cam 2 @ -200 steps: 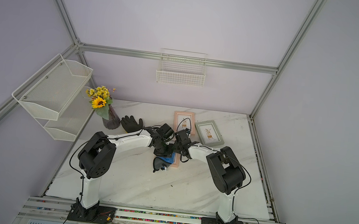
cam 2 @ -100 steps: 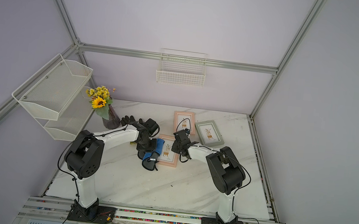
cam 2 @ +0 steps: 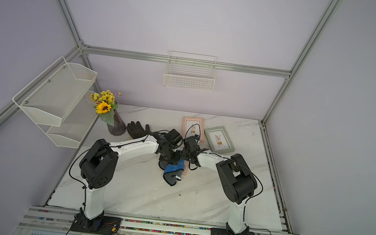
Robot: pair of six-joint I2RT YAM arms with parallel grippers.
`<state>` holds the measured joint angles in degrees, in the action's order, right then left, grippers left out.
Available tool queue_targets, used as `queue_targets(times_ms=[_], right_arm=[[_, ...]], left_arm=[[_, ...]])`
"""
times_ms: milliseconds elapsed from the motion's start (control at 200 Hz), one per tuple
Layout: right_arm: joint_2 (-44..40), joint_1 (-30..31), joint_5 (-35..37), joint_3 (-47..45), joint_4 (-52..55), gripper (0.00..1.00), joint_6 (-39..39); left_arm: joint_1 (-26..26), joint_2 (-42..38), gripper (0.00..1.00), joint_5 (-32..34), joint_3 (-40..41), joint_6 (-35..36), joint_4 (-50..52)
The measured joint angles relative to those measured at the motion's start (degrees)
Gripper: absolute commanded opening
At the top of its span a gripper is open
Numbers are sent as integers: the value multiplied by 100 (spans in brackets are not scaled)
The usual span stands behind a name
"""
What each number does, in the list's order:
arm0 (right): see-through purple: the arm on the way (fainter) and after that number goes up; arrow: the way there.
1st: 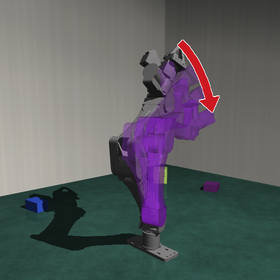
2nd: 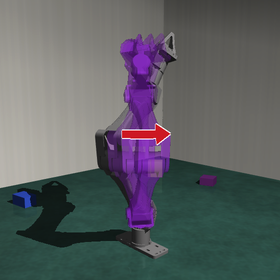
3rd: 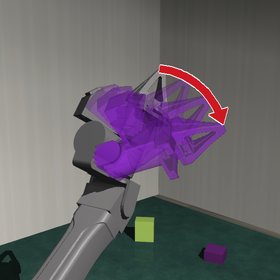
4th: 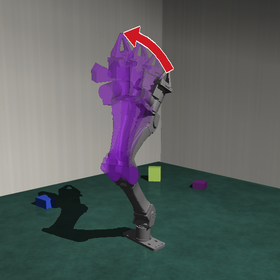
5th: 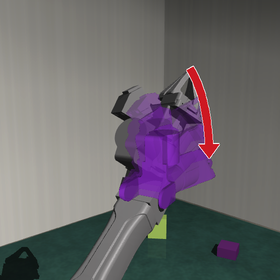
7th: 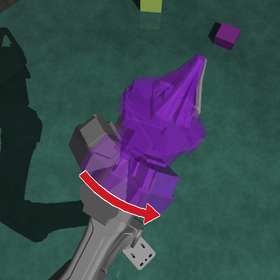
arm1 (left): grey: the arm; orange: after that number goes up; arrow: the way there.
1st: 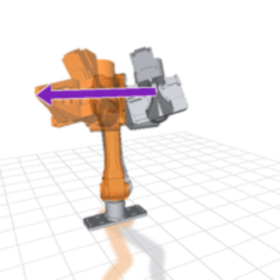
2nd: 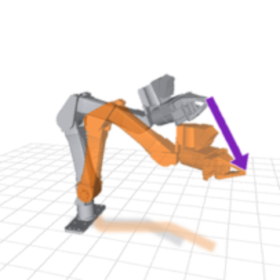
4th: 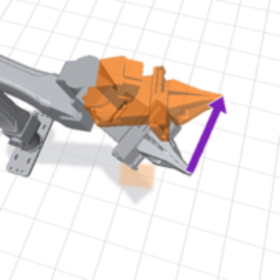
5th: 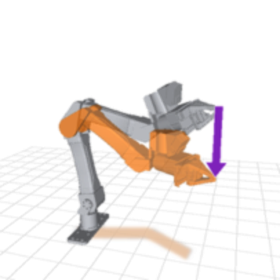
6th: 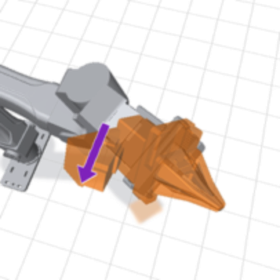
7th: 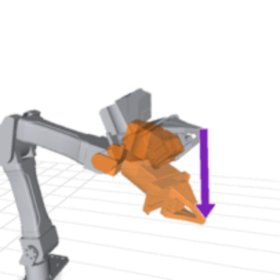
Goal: Wipe the picture frame with a cloth
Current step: Wipe the dirt from the picture frame.
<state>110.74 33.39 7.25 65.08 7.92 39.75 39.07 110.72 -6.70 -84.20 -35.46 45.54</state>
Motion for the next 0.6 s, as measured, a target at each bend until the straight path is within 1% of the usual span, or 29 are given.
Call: queue_targets(times_ms=[135, 265, 320, 390, 485, 600], right_arm=[[0, 0, 0, 0, 2, 29, 0], [0, 0, 0, 0, 2, 29, -2], [0, 0, 0, -2, 0, 29, 0], [0, 0, 0, -2, 2, 29, -2], [0, 0, 0, -2, 0, 29, -2], [0, 0, 0, -2, 0, 29, -2]], left_arm=[[-428, -599, 1, 374, 96, 170, 466], [-984, -929, 0, 927, -341, 413, 896], [-1152, -918, 0, 1158, -632, 535, 970], [-1235, -804, 0, 1314, -1010, 682, 1049], [-1224, -509, 0, 1357, -1521, 833, 1036], [-1187, -190, 0, 1305, -1759, 968, 798]])
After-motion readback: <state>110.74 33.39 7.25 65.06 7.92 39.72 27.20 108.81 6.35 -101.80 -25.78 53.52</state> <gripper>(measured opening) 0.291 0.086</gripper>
